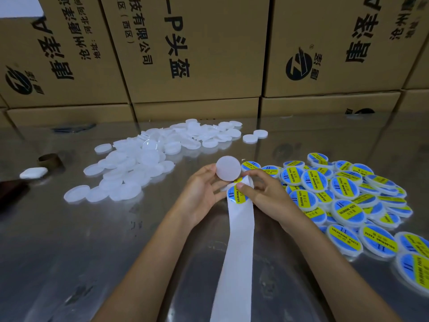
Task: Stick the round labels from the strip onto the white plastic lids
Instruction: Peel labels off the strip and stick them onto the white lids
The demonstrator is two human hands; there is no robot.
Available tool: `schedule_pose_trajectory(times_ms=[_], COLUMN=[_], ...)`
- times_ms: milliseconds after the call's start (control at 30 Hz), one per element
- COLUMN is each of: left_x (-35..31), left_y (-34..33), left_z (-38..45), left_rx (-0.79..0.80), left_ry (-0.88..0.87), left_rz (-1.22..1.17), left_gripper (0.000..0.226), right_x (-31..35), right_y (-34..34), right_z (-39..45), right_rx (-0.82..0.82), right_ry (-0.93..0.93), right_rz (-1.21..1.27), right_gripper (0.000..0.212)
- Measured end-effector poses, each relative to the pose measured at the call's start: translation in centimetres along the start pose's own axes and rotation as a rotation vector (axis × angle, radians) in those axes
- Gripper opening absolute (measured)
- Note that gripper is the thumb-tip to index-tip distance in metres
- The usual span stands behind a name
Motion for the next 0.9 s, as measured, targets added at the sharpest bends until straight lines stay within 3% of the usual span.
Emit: schedule_pose_trajectory(times_ms=[133, 367, 900], left_x=[0.14, 0.06, 0.03], left_y=[-0.03, -0.15, -0.21], left_z=[0.05, -0.11, -0.56], left_rx=[-0.01, -0.015, 0.022], left_ry=[0.009, 0.003, 0.084], left_rz=[0.019, 0.023, 0.087], left_gripper=[0.03, 0.029, 0.029], right_x=[0.27, 0.15, 0.73], right_y=[0.53, 0.44, 0.42], right_z=[0.15, 0.16, -0.16], right_rx=[-0.017, 0.068, -0.095], right_ry=[0.061, 0.083, 0.283], right_rz=[-0.141, -0.119, -0.46], right_gripper=[0.029, 0.025, 0.018])
Point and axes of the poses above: each hand's wrist, its own z-axis towards the middle knuckle, its own y-axis out of the back of the hand, x = y × z, the point moved 5 cm from there along z, towards the middle knuckle, and after that the axes turned 1 degree about z, right-handed, at the moved point
